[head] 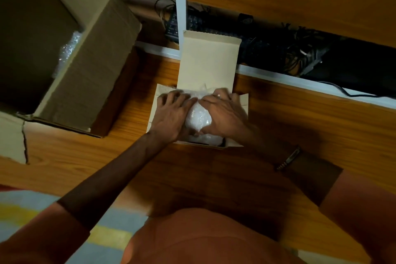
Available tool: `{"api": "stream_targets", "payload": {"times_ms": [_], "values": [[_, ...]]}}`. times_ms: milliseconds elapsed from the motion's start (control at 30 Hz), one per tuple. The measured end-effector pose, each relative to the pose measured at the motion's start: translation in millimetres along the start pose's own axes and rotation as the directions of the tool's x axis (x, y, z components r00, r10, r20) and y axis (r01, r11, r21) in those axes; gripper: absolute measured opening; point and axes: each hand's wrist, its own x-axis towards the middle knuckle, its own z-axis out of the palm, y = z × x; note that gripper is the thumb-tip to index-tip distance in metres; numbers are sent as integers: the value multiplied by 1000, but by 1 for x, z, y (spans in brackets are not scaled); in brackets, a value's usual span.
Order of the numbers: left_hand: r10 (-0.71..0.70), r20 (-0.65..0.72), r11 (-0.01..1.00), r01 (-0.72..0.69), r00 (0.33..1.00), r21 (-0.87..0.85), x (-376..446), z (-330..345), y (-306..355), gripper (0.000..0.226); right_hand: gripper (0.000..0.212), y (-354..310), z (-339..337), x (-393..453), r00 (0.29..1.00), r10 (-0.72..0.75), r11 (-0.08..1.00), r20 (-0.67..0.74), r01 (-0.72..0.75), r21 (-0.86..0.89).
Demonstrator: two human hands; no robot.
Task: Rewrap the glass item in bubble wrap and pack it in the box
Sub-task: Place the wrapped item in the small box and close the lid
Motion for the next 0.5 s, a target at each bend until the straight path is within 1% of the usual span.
{"api": "stream_targets", "payload": {"times_ms": [67, 133, 167, 200, 267, 333, 433, 500], "values": [[16, 27, 999, -17, 1000, 39, 3, 0, 1, 115, 90, -1, 0, 3, 1000, -7, 1000, 5, 7, -10], [16, 39, 997, -19, 999, 76, 3, 1, 4, 115, 78, -6, 5, 4, 1000, -2, 1000, -31, 1, -23], [11, 30, 996, -14, 999, 92, 3, 2, 5, 114, 73, -10, 7, 4, 999, 2, 1000, -50, -3, -4], [5, 19, 994, -7, 1000, 106, 6, 2, 6, 113, 73, -13, 10, 5, 999, 21, 999, -44, -20, 34], [3, 5, 993, -3, 1000, 114, 13, 2, 7, 108, 91, -15, 12, 7, 996, 90, 982, 16, -91, 163], [2, -3, 997, -2, 1000, 83, 17, 4, 5, 106, 107, -13, 12, 8, 994, 107, 954, 31, -111, 278], [7, -34, 999, -5, 999, 40, 16, 10, 4, 103, 110, -6, 17, 11, 997, 78, 956, 8, -77, 282], [-14, -36, 999, 16, 999, 49, 17, 14, 6, 105, 111, -4, 18, 13, 998, 61, 962, -9, -56, 266]]}}
